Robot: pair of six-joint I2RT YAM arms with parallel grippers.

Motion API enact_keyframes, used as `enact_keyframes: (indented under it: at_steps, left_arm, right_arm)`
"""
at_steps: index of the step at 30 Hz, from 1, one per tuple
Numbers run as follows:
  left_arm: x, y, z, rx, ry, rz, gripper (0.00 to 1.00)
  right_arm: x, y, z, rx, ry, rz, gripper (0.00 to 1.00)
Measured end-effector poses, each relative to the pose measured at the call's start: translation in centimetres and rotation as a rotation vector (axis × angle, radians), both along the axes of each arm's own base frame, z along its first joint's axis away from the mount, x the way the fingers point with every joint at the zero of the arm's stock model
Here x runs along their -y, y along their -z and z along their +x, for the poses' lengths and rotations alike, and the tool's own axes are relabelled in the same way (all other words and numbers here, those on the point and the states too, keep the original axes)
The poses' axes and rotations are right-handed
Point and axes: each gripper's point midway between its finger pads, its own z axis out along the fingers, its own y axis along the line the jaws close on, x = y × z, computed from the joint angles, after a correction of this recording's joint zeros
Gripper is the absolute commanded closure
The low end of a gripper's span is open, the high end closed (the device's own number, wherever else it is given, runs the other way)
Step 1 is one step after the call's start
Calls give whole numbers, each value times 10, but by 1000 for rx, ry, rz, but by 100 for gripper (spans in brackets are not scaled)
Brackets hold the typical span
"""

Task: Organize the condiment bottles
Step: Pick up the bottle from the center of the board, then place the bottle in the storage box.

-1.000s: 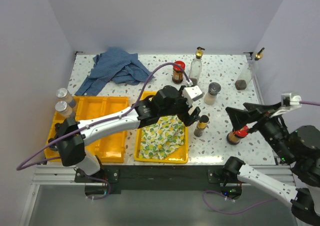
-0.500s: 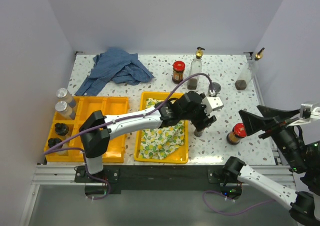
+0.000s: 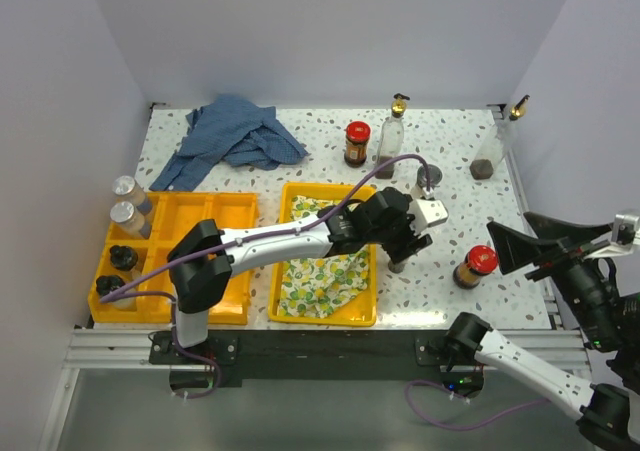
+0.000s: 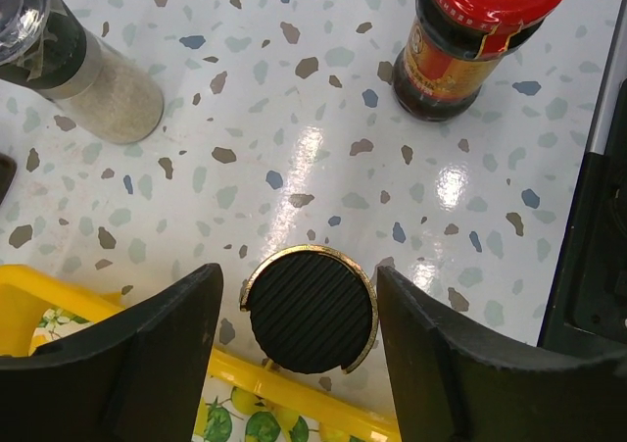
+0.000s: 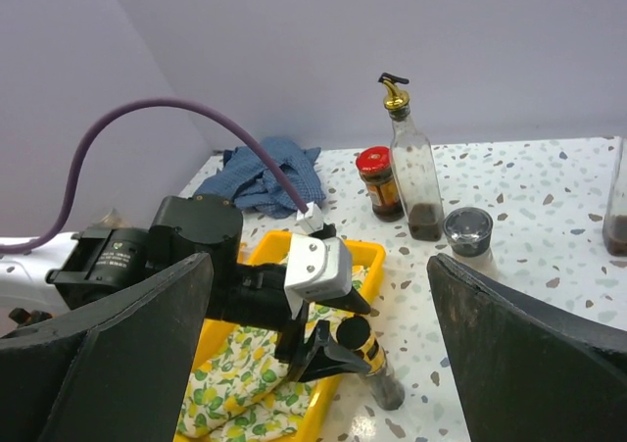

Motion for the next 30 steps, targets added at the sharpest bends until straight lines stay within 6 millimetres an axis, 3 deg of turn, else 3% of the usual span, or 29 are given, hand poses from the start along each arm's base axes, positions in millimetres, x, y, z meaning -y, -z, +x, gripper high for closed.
enact_keyframes:
  at_steps: [2,5,6,11,18,24,30]
  left_arm:
    - [0,2,0,0,-1,4,42]
    - [0,2,1,3,-1,4,60]
    - [0,2,1,7,0,6,73]
    - [1,1,0,20,2,7,99]
    - [-7,-9,12,63,-93,-10,100]
    - [-23,-49,32,110,-268,-86,100]
    - [-63,-96,56,193,-509,-146,100]
  right_arm:
    - [2,0,-1,2,3,3,4]
    - [4,0,-1,3,9,7,4]
    - [4,0,-1,3,10,8,4]
    - [3,2,-1,-4,11,9,4]
    - [-12,24,7,-53,-6,-23,4]
    - [-19,28,9,-71,-23,-21,4]
    - [-29,39,13,-96,-44,-25,4]
